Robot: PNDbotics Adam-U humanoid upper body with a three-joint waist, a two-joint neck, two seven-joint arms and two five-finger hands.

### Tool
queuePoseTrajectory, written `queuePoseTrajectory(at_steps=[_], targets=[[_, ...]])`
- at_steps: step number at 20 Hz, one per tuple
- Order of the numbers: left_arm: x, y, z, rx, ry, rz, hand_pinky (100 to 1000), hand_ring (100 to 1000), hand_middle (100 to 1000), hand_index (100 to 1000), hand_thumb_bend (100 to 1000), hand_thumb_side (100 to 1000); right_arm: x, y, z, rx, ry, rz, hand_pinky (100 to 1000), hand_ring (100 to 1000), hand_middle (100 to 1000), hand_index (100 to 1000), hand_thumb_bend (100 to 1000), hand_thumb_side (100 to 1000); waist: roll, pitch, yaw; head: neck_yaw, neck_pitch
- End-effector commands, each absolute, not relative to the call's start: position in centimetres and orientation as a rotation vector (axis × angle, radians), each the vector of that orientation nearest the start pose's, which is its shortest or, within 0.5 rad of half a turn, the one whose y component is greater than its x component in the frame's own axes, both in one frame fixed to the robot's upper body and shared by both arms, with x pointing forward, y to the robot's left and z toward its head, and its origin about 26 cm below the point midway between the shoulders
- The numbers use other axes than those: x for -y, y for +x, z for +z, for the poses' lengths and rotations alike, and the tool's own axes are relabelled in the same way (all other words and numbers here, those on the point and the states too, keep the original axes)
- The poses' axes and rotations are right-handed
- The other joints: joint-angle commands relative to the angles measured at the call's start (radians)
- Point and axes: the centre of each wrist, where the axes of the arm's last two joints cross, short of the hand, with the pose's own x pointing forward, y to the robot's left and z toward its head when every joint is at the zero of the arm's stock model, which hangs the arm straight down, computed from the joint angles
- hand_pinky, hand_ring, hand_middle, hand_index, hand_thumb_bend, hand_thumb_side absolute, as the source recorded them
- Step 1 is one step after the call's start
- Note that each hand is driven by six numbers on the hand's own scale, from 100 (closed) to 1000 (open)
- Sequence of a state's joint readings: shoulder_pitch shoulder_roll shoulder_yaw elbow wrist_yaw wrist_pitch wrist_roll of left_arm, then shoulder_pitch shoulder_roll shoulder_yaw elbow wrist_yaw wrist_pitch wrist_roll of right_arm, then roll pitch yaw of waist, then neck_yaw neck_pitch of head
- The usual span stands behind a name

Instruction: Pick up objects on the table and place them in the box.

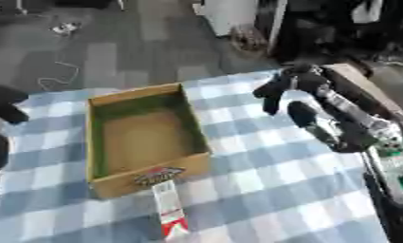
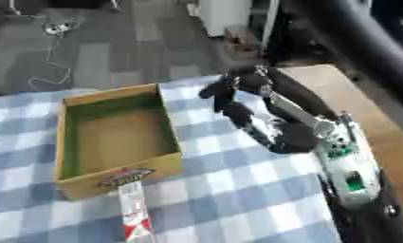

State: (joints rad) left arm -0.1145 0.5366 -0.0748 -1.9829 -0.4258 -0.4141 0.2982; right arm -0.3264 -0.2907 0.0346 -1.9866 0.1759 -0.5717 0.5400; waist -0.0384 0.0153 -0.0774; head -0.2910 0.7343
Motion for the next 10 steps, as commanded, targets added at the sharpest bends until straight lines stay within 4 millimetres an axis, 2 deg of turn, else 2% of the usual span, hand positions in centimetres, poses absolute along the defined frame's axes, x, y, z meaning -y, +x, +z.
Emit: queuePoseTrajectory(at_steps=[1, 6, 10], targets=[[-29.35, 27.85, 16.88, -3.289, -0.884, 0.983, 397, 484, 606, 740, 150, 1000, 23.95, 30.23, 20.75, -2.931, 0.024, -1.477, 483, 440, 555, 988, 100, 1000, 0.003, -0.004, 0.003, -0.084, 0.024], [-29.29, 27.91, 16.98, -3.285, -0.879, 0.981, 397, 483, 605, 740, 150, 1000, 23.52, 30.29, 20.98, -3.003, -0.066, -1.264, 471, 425, 559, 1000, 100, 1000, 0.006, 0.005, 0.001, -0.156, 0.035], [-29.33, 27.89, 16.94, -3.284, -0.89, 0.977, 396, 483, 605, 740, 149, 1000, 23.3, 30.34, 21.2, -3.053, -0.108, -1.156, 468, 419, 557, 1000, 100, 1000, 0.009, 0.01, -0.003, -0.19, 0.036]])
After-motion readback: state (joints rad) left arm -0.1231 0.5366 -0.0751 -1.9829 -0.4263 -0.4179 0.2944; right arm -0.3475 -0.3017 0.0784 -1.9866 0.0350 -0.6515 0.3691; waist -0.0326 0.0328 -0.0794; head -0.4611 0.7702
